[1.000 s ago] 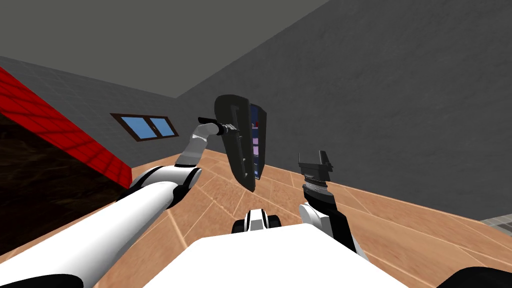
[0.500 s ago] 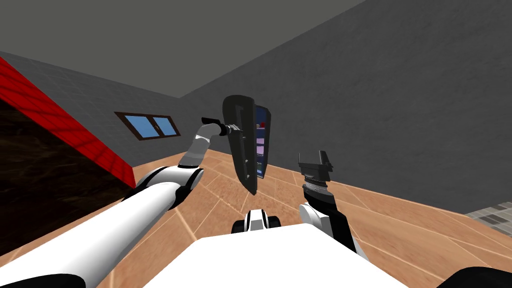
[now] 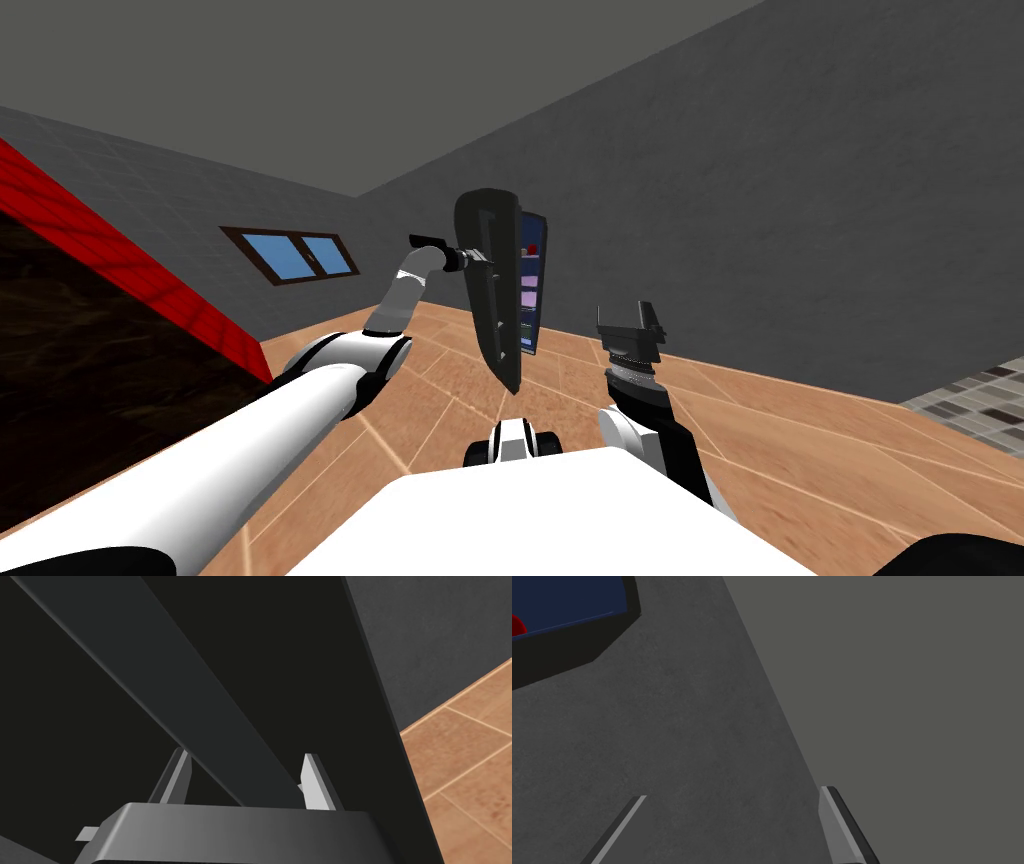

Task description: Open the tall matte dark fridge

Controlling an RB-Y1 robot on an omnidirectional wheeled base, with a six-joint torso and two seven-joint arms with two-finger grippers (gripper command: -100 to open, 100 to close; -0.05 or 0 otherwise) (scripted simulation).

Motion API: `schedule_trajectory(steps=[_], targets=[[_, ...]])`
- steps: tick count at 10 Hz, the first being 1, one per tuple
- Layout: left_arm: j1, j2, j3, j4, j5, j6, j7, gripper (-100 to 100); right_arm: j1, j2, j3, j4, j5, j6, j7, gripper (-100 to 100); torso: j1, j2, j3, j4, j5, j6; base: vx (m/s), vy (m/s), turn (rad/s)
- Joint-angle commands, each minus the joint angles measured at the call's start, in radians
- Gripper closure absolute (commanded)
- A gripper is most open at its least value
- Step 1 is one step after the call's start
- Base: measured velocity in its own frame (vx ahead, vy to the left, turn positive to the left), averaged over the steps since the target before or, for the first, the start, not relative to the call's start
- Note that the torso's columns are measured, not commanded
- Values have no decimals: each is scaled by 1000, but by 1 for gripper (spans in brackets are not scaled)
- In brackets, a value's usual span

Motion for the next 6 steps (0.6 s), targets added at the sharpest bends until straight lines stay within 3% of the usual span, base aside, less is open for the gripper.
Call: schedule_trajectory(steps=[1,2,3,5,6], targets=[[3,-2,5,-29,30,4,-10,100,0,0,0,0,0,0,0,0,2,3,2,0,1,0,-39,274,-40],[4,-10,2,-45,51,11,-16,100,0,0,0,0,0,0,0,0,-1,2,2,0,0,-1,12,273,-31],[4,-10,2,-45,51,11,-16,100,0,0,0,0,0,0,0,0,-1,0,1,0,0,0,26,222,-23],[7,-25,-3,-78,95,25,-29,100,0,0,0,0,0,0,0,0,-2,-4,-3,-1,-1,1,3,292,-52],[7,-25,-3,-78,95,25,-29,100,0,0,0,0,0,0,0,0,4,-1,-1,0,1,0,-30,291,-60]])
